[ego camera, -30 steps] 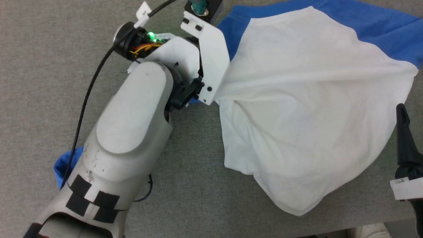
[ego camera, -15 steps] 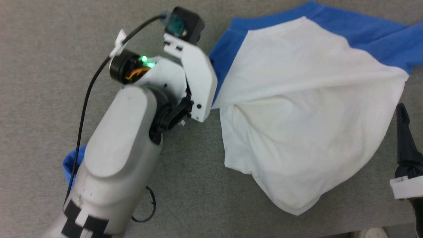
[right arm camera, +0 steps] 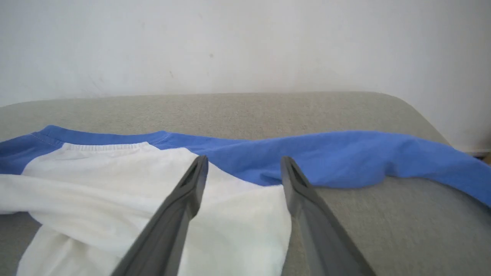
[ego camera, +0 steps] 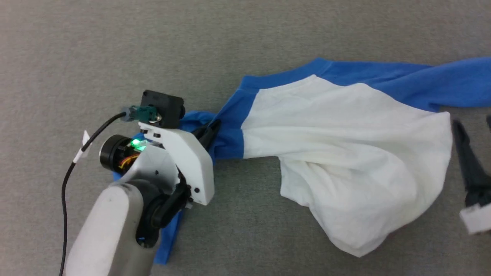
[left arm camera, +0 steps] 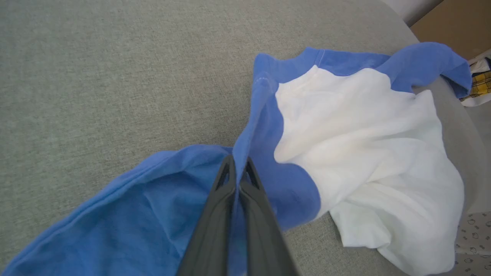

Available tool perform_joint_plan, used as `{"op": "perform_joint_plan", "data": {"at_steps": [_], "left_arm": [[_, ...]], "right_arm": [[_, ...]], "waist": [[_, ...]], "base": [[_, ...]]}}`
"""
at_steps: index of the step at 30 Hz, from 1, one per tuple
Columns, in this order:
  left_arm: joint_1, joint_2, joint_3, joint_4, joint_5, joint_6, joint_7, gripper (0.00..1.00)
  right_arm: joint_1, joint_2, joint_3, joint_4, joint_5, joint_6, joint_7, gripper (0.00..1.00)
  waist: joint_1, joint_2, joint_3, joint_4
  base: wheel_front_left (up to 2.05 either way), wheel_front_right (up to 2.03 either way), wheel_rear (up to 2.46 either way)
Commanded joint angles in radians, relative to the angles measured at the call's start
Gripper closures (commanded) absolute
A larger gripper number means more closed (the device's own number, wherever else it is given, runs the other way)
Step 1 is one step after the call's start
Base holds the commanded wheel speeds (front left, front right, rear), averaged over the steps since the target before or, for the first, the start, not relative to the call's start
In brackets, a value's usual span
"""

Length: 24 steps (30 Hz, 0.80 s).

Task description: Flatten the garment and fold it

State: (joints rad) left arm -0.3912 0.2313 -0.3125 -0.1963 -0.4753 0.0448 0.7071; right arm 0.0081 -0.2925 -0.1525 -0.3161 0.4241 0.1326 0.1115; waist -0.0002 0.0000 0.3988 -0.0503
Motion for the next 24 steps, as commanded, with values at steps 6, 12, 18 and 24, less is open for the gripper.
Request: {"op": "perform_joint_plan", "data": {"at_steps": [6,12,18,24], "left_arm": [[-0.055,-0.049,-0.051,-0.045,0.016,-0.013,-0.031,1.0],[-0.127,-0.088,-0.094,-0.05,0.038,-0.02,-0.035,1.0],[-0.19,-0.122,-0.133,-0.025,0.052,-0.029,-0.058,1.0],[-0.228,-0.142,-0.158,-0.001,0.05,-0.033,-0.078,1.0]], "right_arm": [[-0.297,-0.268,0.096,-0.012,0.116,-0.002,0.197,0.0],[-0.499,-0.463,0.274,0.083,0.214,-0.002,0.407,0.0],[-0.661,-0.551,0.419,0.219,0.28,-0.002,0.506,0.0],[-0.736,-0.608,0.556,0.322,0.324,-0.002,0.524,0.0]], "waist": [[0.0002,0.0,0.056,0.052],[0.0002,0.0,0.127,0.088],[0.0002,0.0,0.183,0.128],[0.0002,0.0,0.216,0.171]], "base": [[0.0,0.0,0.0],[0.0,0.0,0.0],[0.0,0.0,0.0],[0.0,0.0,0.0]]}}
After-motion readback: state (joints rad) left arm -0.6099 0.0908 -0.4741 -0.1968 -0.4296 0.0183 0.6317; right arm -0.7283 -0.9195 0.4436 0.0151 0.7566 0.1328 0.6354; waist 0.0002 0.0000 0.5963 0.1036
